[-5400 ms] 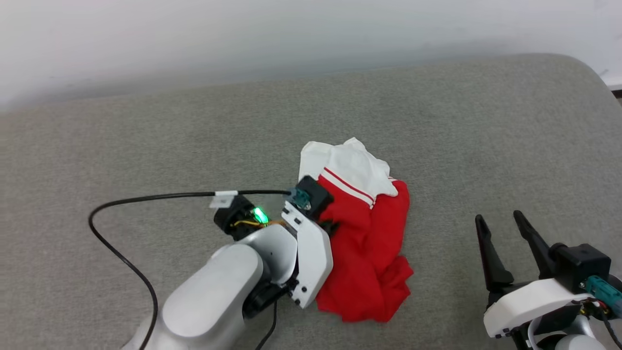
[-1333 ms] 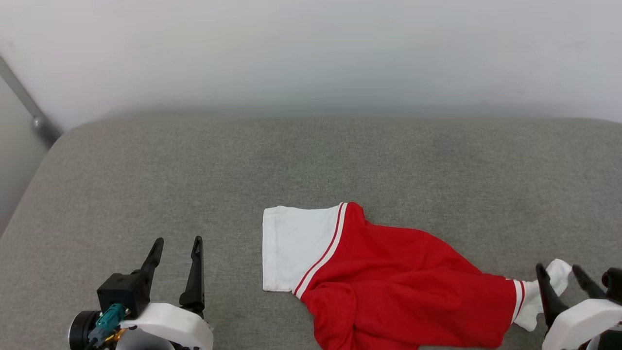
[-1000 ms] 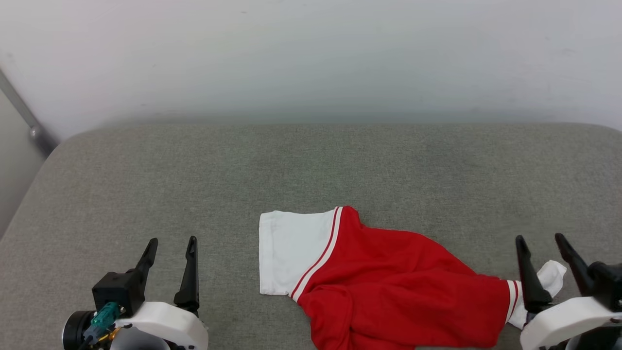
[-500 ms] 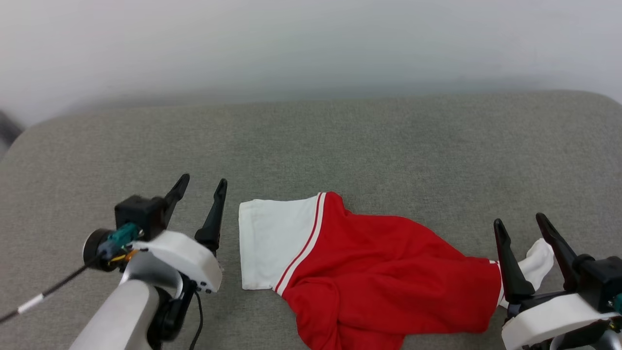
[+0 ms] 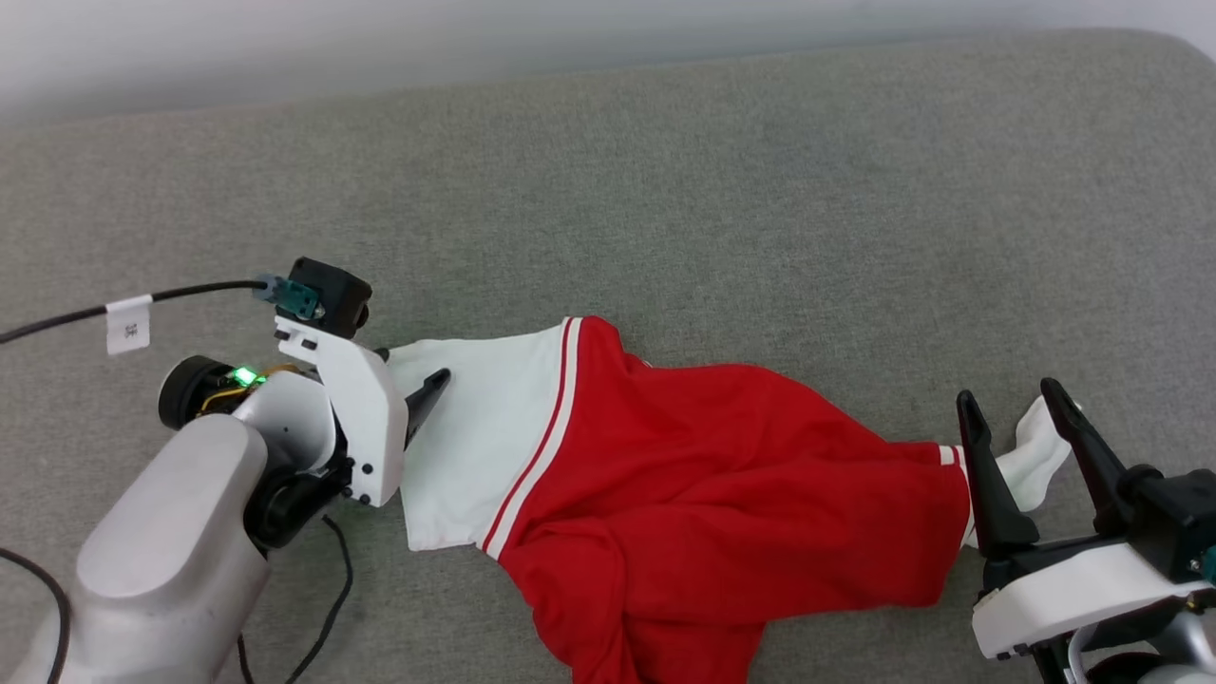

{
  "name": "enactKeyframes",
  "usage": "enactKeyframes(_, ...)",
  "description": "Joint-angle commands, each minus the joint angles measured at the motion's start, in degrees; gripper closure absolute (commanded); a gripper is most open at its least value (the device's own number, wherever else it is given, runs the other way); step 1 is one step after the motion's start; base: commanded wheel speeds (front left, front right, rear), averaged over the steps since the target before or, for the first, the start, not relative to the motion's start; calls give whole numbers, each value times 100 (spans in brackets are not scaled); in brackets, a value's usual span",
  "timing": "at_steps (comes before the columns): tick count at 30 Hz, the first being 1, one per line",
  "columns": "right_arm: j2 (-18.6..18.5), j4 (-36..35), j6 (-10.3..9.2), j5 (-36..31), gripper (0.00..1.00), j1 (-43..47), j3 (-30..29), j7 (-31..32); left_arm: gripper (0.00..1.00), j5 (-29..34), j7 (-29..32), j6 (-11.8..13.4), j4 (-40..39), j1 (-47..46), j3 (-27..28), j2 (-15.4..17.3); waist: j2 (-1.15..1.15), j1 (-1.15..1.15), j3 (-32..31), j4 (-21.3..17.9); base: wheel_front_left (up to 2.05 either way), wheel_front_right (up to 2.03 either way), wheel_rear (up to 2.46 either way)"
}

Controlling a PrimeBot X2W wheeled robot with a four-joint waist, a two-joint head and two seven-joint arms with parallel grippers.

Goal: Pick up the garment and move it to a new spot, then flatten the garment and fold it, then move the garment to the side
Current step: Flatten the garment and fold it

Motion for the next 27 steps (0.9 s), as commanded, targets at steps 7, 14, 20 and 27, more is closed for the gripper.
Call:
enactKeyframes(7, 18, 103, -4, 127, 0, -240, 56, -102, 0, -246, 1090, -77, 498, -118, -597, 130, 0, -1, 380, -210, 0, 0, 0)
enactKeyframes(14, 18, 199, -4, 205, 0, -252, 2, -108, 100, -325, 1040, -106, 569, 111, -967, -54, 0, -1, 303, -177, 0, 0, 0)
enactKeyframes(20, 17, 324, -4, 201, 0, -231, -105, 9, 100, 0, 92, 155, 391, 14, -780, -15, 0, -1, -1, 39, 0, 0, 0)
enactKeyframes(27, -139, 701, -4, 422, 0, -182, -148, 582, 100, 132, -717, 633, -224, 350, -531, 34, 0, -1, -486, 345, 0, 0, 0)
